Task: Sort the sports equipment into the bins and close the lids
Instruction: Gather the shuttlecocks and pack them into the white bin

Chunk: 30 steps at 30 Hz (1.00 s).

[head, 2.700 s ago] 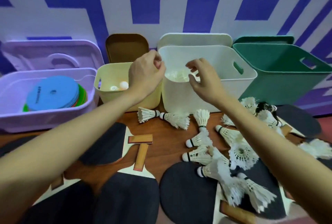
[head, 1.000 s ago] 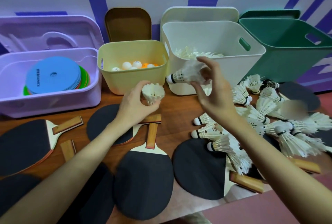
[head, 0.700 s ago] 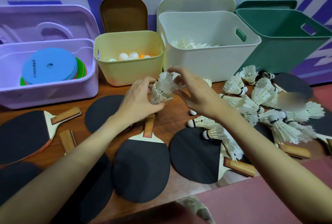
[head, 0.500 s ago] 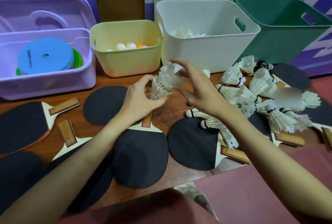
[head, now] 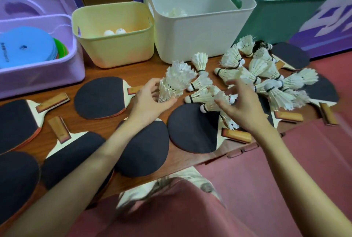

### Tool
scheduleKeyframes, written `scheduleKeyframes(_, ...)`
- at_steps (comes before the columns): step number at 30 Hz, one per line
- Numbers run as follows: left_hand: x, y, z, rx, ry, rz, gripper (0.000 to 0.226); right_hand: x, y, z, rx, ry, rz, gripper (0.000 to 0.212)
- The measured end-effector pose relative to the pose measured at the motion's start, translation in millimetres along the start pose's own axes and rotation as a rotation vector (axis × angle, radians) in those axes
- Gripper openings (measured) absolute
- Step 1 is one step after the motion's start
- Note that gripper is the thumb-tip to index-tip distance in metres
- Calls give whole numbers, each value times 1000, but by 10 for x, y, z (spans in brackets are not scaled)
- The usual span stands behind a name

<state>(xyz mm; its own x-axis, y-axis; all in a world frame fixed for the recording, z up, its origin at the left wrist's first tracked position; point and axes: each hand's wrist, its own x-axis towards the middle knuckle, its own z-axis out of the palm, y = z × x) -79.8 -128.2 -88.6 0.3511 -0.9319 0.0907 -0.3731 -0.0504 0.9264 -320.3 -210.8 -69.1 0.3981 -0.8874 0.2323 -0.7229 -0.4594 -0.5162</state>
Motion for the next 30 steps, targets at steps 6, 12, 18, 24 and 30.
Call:
scheduleKeyframes(6,-100,47,5,71,-10,47,54,-76,-52,66,32,-133,56,38)
scheduleKeyframes(12,-168,13,-155,177,12,42,54,-39,-302,-92,43,136,-6,33)
scheduleKeyframes(18,-147,21,-198,230,-9,46,55,106,-556,-116,349,299,-143,32)
scheduleKeyframes(24,35,251,-218,267,-31,135,51,280,-651,-21,454,175,-195,33)
scheduleKeyframes(30,541,690,-351,321,-9,239,50,780,-720,-251,599,277,-155,31)
